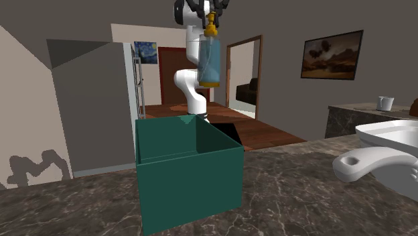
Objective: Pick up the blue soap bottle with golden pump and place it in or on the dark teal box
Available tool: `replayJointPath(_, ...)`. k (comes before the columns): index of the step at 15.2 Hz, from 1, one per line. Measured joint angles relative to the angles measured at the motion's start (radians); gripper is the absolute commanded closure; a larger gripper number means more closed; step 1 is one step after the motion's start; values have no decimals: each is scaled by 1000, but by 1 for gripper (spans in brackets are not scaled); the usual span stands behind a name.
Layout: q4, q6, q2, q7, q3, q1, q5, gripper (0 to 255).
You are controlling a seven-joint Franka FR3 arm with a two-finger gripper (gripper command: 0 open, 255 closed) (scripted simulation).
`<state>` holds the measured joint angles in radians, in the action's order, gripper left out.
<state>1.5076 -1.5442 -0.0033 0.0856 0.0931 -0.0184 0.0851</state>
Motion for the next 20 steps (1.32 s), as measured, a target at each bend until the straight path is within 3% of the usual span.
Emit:
replayJointPath(8,-361,167,206,-123,-62,74,-1,255)
replayJointPath(20,-106,-14,134,-148,-66,79,1,255)
